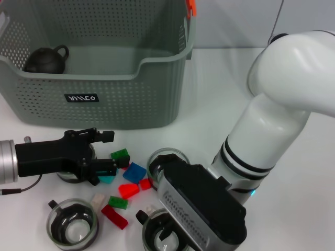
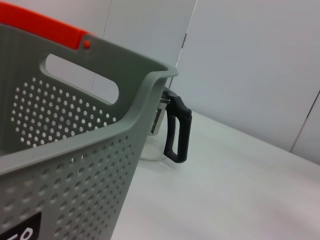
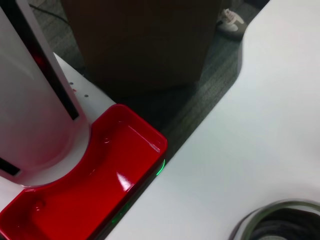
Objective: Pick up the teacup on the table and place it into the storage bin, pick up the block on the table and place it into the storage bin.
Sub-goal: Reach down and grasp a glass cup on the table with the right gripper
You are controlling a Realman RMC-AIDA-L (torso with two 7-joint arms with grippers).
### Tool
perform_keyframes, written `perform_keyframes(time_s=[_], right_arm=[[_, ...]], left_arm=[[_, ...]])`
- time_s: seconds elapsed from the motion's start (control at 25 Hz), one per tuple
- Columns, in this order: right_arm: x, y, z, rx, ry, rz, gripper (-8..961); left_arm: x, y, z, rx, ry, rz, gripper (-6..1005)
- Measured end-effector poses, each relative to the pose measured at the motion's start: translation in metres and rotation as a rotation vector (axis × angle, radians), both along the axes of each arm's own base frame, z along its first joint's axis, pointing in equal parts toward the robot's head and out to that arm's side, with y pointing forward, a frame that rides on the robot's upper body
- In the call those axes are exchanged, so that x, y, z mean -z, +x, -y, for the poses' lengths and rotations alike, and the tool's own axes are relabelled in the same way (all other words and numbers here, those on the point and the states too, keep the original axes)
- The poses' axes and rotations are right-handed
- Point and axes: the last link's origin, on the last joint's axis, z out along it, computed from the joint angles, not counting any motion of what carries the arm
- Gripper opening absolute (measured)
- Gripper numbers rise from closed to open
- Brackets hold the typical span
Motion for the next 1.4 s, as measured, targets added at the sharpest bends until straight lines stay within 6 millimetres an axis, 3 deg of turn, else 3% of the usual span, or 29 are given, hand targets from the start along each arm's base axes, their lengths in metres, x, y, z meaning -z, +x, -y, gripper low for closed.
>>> perform_keyframes(time_s=[0.36, 0.48, 0.92, 1.16, 1.4], right_arm=[[0.0015, -0.0003, 0.0034, -0.002, -0.002, 0.016, 908], [0.0017, -0.0003, 0.0035, 0.006, 0.003, 0.018, 808], [0.0036, 0.0001, -0.0005, 0.009, 0.045, 0.017, 709], [0.0030, -0.0022, 0.0004, 0.006, 0.055, 0.015, 505], [0.0021, -0.0016, -0.0032, 0.015, 0.093, 0.050, 222]], left_arm=[[0.0000, -0.0001, 0.0001, 0.000, 0.000, 0.000, 860], [0.0000, -0.0001, 0.0002, 0.000, 0.000, 0.000, 860], [0.0000, -0.0001, 0.0002, 0.000, 0.000, 0.000, 860], [0.0000, -0.0009, -0.0007, -0.004, 0.006, -0.005, 860], [-0.0005, -0.0005, -0.0011, -0.001, 0.013, 0.000, 860]])
